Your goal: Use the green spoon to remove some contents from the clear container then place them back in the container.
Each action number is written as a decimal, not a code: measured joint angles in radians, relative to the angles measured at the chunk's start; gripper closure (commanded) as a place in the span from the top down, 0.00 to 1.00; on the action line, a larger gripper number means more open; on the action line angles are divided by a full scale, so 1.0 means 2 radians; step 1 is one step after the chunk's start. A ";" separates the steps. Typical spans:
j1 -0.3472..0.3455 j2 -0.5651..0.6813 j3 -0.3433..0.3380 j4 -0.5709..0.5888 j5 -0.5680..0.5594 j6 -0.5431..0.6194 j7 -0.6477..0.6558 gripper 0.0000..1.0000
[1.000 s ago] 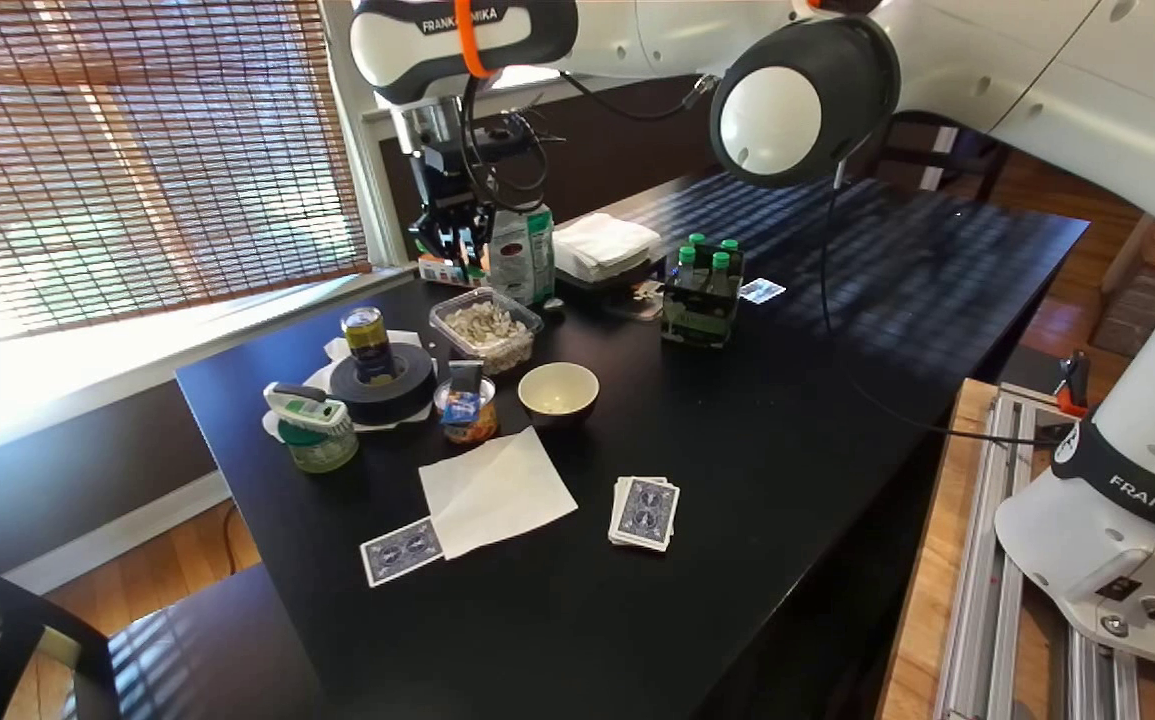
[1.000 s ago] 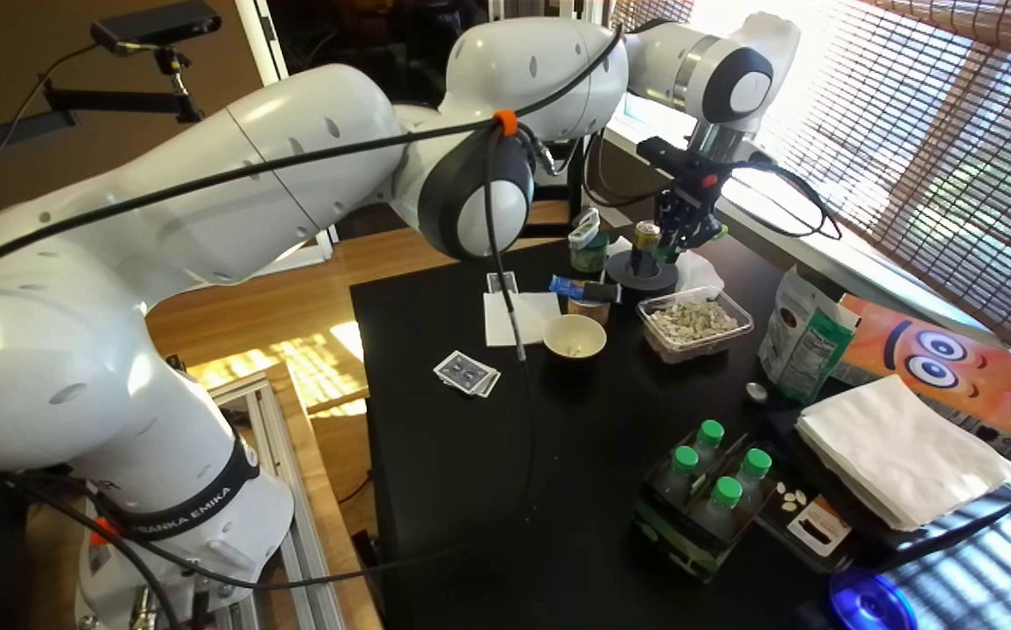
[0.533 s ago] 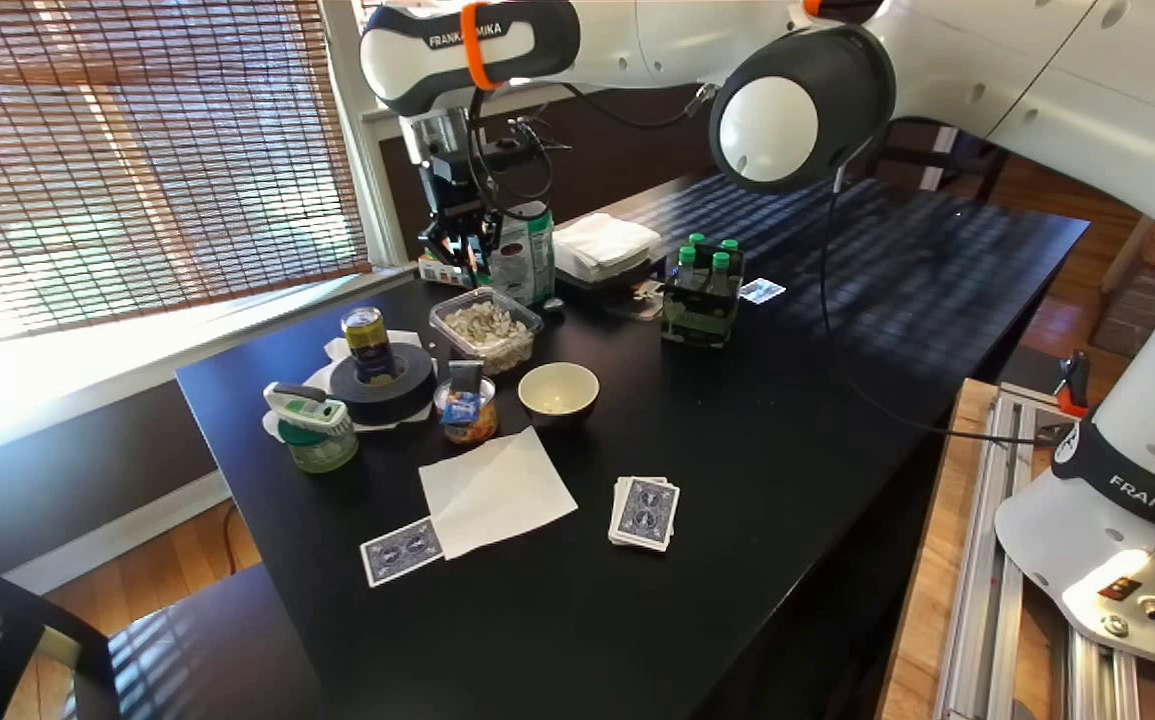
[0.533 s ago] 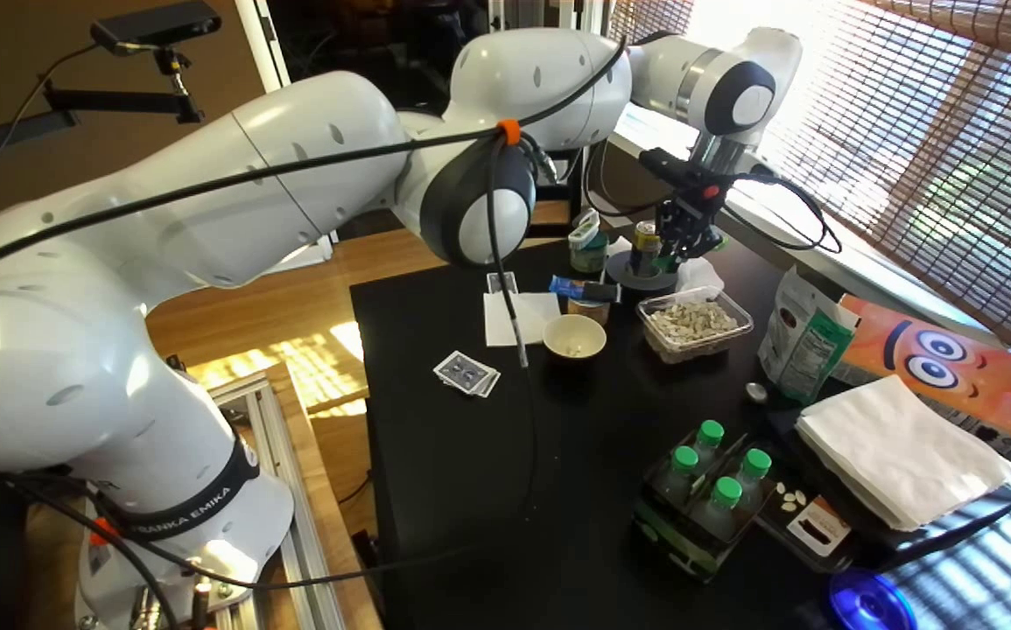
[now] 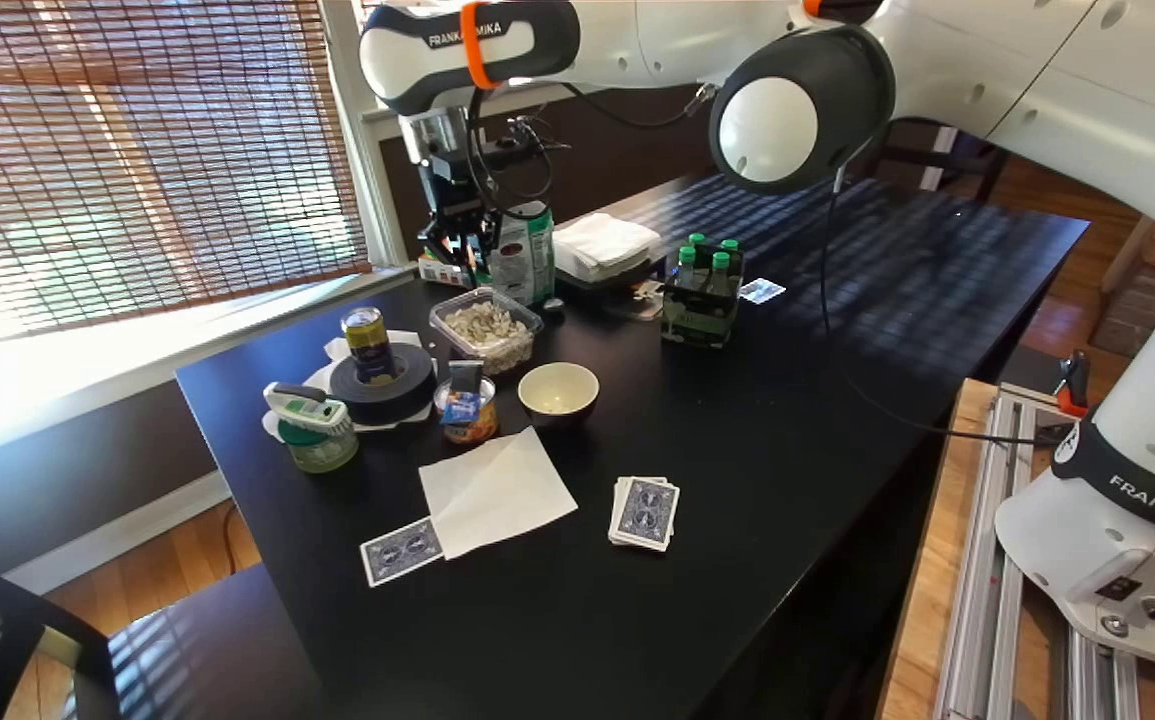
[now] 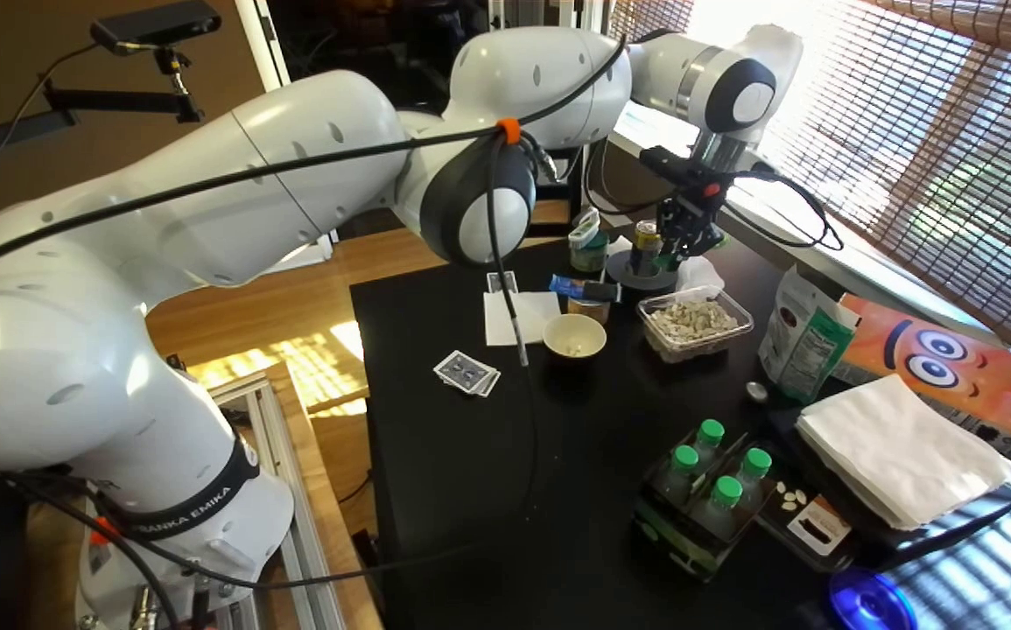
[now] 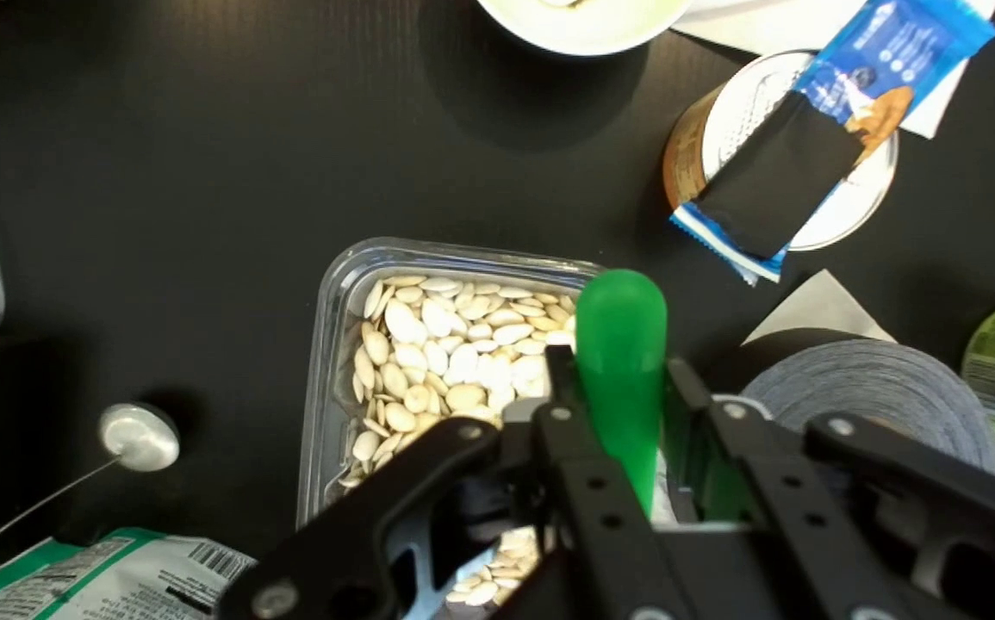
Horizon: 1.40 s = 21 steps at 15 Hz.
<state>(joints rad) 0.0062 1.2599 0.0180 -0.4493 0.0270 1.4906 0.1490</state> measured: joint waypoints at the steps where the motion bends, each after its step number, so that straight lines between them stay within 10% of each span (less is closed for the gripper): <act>1: 0.002 -0.005 -0.001 0.002 -0.001 0.000 -0.002 0.06; 21: 0.008 -0.059 0.000 0.005 -0.004 -0.029 -0.027 0.06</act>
<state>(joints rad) 0.0223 1.1413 0.0170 -0.4393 0.0196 1.4333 0.0950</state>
